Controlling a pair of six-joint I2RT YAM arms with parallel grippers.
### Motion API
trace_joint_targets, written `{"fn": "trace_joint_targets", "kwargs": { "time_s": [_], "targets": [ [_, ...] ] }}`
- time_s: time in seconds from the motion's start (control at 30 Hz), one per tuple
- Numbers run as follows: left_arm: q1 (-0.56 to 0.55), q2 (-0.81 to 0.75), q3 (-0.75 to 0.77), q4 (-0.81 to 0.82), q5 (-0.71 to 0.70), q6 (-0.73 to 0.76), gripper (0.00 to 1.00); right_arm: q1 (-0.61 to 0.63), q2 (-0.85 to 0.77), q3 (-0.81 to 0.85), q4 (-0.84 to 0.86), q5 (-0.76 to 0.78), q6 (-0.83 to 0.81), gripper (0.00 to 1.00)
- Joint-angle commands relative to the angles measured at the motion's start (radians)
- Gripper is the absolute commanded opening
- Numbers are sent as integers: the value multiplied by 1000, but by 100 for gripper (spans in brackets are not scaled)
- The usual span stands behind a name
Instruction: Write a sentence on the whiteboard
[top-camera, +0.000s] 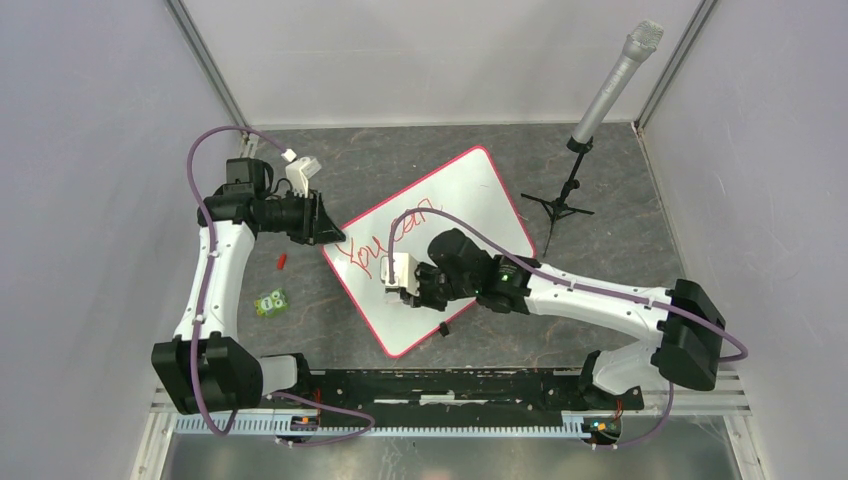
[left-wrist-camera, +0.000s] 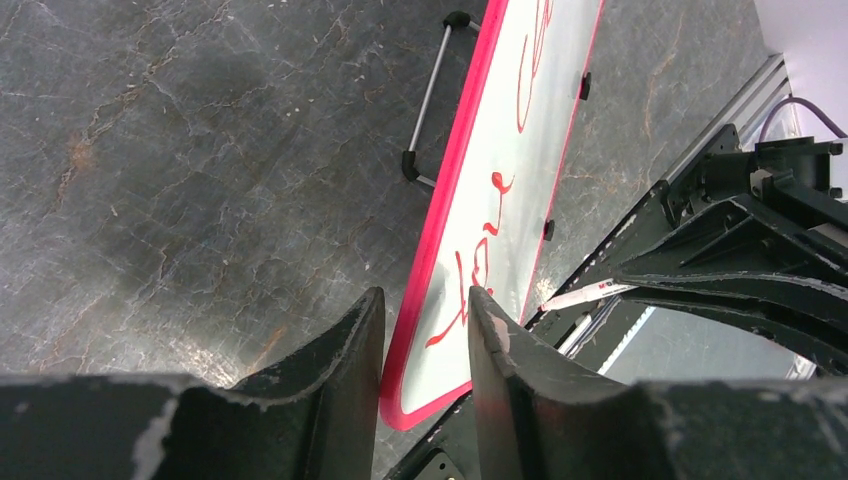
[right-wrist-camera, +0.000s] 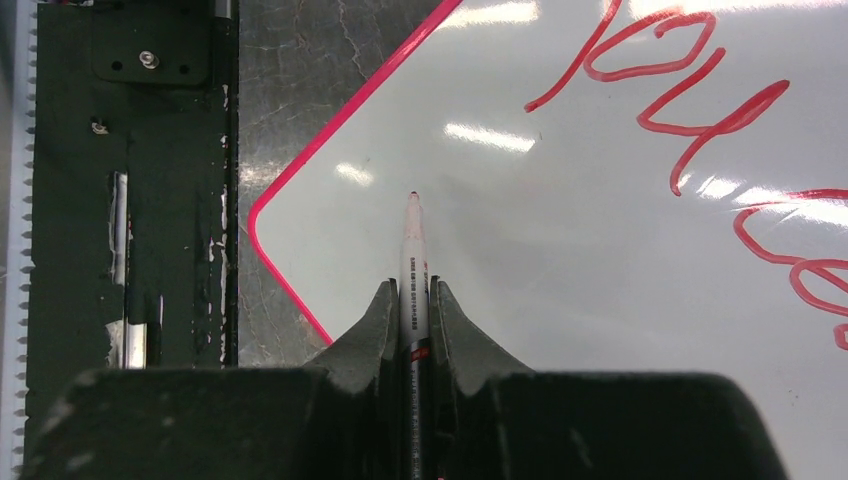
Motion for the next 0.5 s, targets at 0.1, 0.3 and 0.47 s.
{"fn": "trace_joint_targets", "kwargs": {
  "time_s": [0.1, 0.3, 0.47],
  "targets": [
    [-3, 5, 9, 10, 28, 37, 37, 30, 33, 11, 62, 61, -25, 0],
    [-3, 5, 9, 11, 29, 39, 32, 36, 54, 14, 67, 81, -35, 0],
    [-3, 5, 7, 11, 26, 39, 28, 38, 62, 16, 75, 110, -45, 0]
  ]
}}
